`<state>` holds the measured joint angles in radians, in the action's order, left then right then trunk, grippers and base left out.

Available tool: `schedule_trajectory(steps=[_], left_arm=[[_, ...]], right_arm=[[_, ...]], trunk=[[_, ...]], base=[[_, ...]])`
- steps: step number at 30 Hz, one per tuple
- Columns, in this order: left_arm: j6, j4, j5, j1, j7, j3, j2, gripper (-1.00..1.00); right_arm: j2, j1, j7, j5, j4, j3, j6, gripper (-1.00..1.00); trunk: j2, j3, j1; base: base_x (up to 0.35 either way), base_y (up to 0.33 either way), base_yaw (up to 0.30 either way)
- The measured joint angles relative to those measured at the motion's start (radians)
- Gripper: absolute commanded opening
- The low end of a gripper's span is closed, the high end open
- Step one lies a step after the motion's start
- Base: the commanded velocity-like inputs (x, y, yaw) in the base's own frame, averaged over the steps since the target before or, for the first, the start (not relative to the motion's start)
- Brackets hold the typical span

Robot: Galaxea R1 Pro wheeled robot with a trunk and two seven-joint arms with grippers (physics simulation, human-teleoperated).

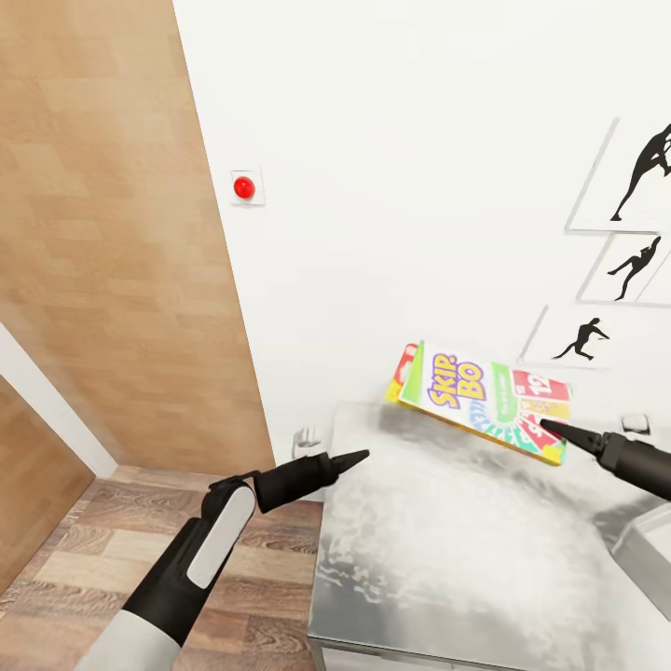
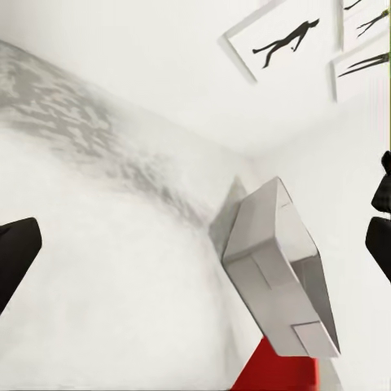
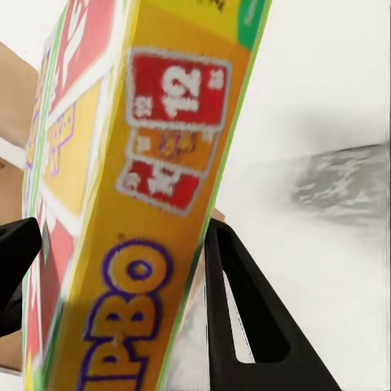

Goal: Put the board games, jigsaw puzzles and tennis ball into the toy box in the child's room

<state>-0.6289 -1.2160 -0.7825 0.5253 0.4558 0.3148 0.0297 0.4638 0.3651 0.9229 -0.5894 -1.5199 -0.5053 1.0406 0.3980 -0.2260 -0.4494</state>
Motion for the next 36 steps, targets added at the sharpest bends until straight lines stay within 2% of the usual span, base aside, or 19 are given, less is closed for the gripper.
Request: schedule_trajectory(steps=[2,7,13,15,16,17,19,25,36], left_arm=[[-0.013,-0.001,0.014,0.001,-0.005,-0.001,0.000,1.00],[-0.043,-0.007,0.022,0.001,-0.010,-0.011,0.000,1.00],[-0.054,-0.021,0.017,0.002,-0.013,-0.041,0.007,1.00],[-0.058,-0.032,0.012,0.001,-0.013,-0.053,0.009,1.00],[-0.064,-0.089,0.005,-0.009,-0.016,-0.069,0.012,1.00],[-0.064,-0.099,0.007,-0.010,-0.017,-0.071,0.012,1.00],[-0.064,-0.114,0.007,-0.013,-0.018,-0.073,0.012,1.00],[-0.065,-0.129,0.008,-0.016,-0.020,-0.074,0.013,1.00],[-0.065,-0.132,0.013,-0.017,-0.021,-0.072,0.013,1.00]], right_arm=[[0.000,0.000,0.000,-0.001,0.001,-0.019,0.000,-1.00],[0.002,-0.003,0.001,0.000,-0.007,-0.044,0.001,-1.00],[0.004,-0.006,0.003,-0.001,-0.021,-0.051,0.001,-1.00],[0.010,-0.009,0.007,-0.001,-0.025,-0.053,0.001,-1.00],[0.030,-0.014,0.045,0.000,-0.031,-0.056,0.000,-1.00],[0.033,-0.015,0.052,-0.012,-0.032,-0.056,0.004,-1.00],[0.042,-0.016,0.067,0.002,-0.032,-0.056,0.000,-1.00],[0.060,-0.016,0.082,0.000,-0.033,-0.054,0.001,-1.00],[0.063,-0.017,0.084,0.002,-0.037,-0.049,0.000,-1.00]], trunk=[[0.000,0.000,0.000],[0.000,0.001,0.000],[0.000,0.006,0.000],[0.000,0.008,0.000],[0.000,0.008,0.000],[0.000,0.009,0.000],[0.000,0.009,0.000],[0.000,0.009,0.000],[-0.001,0.009,0.000]], base=[[0.000,0.000,0.000],[0.000,0.000,0.000],[0.000,0.000,0.000],[-0.002,0.000,0.000],[-0.014,-0.005,0.000],[-0.027,-0.019,0.000],[-0.053,-0.099,0.000],[-0.076,-0.193,0.000],[-0.089,-0.254,0.006]])
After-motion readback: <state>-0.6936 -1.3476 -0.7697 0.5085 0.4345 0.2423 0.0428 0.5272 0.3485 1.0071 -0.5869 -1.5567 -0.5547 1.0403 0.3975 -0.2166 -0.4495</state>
